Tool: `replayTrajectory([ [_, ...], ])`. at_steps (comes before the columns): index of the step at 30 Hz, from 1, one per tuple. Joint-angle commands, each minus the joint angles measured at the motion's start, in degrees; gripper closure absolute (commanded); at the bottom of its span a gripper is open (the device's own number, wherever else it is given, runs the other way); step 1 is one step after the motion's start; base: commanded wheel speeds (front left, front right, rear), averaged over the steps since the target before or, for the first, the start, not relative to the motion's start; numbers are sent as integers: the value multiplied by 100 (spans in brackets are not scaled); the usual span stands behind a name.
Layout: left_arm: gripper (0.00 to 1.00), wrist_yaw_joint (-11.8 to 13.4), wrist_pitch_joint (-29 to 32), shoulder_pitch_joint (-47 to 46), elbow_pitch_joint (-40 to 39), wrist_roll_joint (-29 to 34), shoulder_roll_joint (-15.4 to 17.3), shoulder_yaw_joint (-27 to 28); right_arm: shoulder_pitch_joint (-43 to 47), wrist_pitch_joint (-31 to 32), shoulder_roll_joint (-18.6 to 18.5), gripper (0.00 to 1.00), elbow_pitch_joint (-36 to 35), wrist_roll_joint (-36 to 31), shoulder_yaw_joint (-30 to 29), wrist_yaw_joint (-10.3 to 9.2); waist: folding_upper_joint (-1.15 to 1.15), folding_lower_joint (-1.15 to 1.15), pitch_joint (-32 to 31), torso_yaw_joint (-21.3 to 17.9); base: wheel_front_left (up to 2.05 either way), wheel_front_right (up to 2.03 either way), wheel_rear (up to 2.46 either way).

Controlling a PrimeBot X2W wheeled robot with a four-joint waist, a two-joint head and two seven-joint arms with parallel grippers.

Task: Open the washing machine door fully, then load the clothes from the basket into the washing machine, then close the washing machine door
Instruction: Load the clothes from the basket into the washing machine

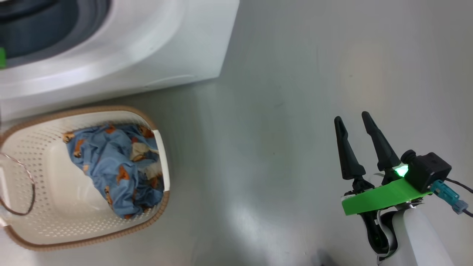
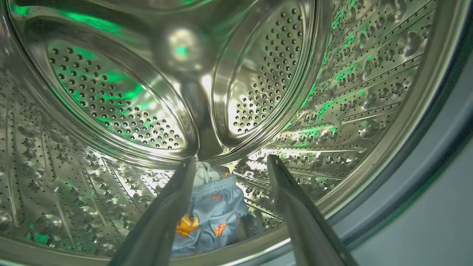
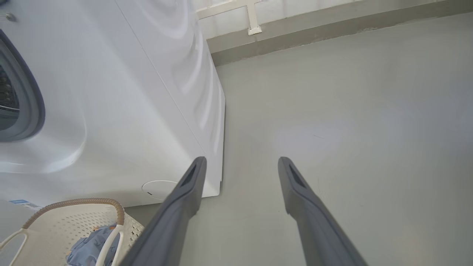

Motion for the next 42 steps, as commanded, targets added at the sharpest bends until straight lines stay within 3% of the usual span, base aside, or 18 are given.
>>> replayTrajectory([
  [1,0,-17,-30,154,-187,90,256,192,60,-27,-14,0,-73,24,127,16,0,0,-248,128,0,0,0],
  [13,0,-17,-30,1147,-644,364,-148,616,138,-27,-14,0,261,-2,106,16,0,0,-1095,335,0,0,0],
  [25,0,-17,-30,2257,-1164,569,-293,1248,308,-27,-14,0,472,-31,62,16,0,0,-1788,403,0,0,0],
  [42,0,28,-30,4458,-2400,1328,-935,2246,513,-27,-14,0,583,-185,129,16,0,0,-2482,338,0,0,0],
])
